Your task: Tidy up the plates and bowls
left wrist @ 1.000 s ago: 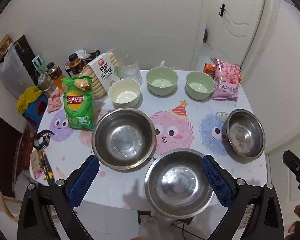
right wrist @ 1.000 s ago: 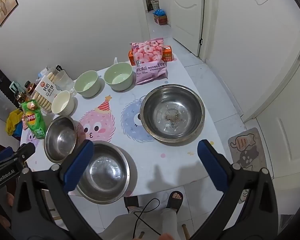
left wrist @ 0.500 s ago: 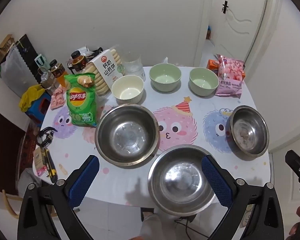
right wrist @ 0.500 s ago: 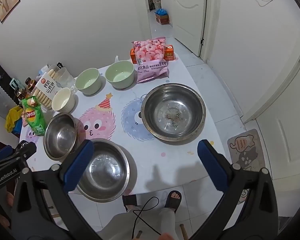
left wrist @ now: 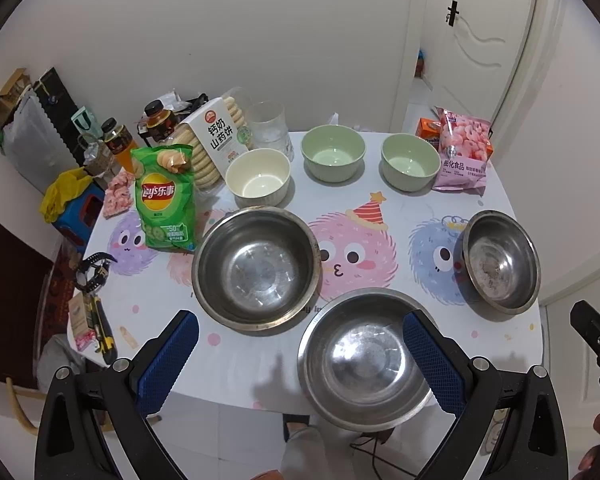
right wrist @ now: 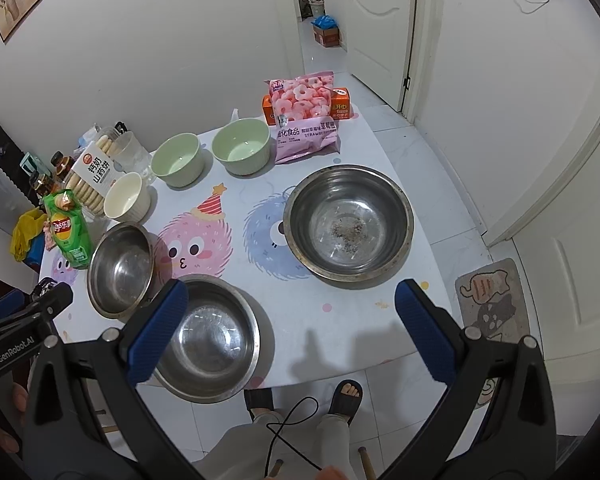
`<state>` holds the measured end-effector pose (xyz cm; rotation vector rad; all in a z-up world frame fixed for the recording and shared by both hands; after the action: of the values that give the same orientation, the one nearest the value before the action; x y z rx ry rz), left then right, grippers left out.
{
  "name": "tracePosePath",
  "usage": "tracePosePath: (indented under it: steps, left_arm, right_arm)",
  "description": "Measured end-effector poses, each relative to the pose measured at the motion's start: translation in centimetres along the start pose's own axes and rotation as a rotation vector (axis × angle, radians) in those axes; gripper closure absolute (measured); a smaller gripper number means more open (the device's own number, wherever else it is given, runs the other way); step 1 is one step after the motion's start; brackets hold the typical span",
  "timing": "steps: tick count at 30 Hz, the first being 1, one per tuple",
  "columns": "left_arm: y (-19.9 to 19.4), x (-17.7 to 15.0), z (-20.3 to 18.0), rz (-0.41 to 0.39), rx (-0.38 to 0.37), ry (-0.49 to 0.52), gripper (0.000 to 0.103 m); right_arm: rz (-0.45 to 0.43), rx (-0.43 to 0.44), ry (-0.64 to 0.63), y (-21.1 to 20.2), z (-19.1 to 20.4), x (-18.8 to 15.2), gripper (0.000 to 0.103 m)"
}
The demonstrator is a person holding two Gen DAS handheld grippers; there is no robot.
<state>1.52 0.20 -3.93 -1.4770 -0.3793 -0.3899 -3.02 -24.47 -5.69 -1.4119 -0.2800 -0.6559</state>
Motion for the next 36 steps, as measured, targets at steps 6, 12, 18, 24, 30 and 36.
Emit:
tracePosePath:
  steps: [6,12,18,24,30,36]
  left_arm:
    - [0.00,-0.02,-0.07,0.000,-0.001,0.000,0.000]
    - [-0.01,0.09,-0.15,-0.001,0.002,0.004,0.000]
    - [0.00,0.19,-0.32,-0.001,0.005,0.010,0.000]
    - [0.00,0.13,-0.33,-0.001,0.005,0.009,0.000]
    - [-0.01,0.10,-0.31,-0.002,0.005,0.010,0.000]
    - [0.23,0.11,-0.18,0.003,0.008,0.009,0.000]
  right_arm:
    - [0.001,0.002,0.002,-0.03,0.02,-0.18,0.000]
    - [0.007,0.002,0.001,0.19,0.00,0.04,0.000]
    - [0.009,0.003,0.001,0.21,-0.05,0.05,0.000]
    - [0.009,0.002,0.001,0.24,-0.04,0.10,0.000]
    - [0.010,0.003,0.001,0.27,-0.07,0.11,0.000]
    - [0.011,0.003,0.002,0.30,-0.05,0.11,0.000]
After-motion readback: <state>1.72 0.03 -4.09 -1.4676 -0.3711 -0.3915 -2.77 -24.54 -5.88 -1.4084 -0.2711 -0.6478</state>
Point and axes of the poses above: each gripper's, at about its wrist camera, not at the fingertips, and y roughly the way its jaws point, z to its left, x to its top, the point moved 4 cm from there along y, roughly the way its jaws point, and after that the axes turned 2 degrees about -z, right-handed, at the moved point
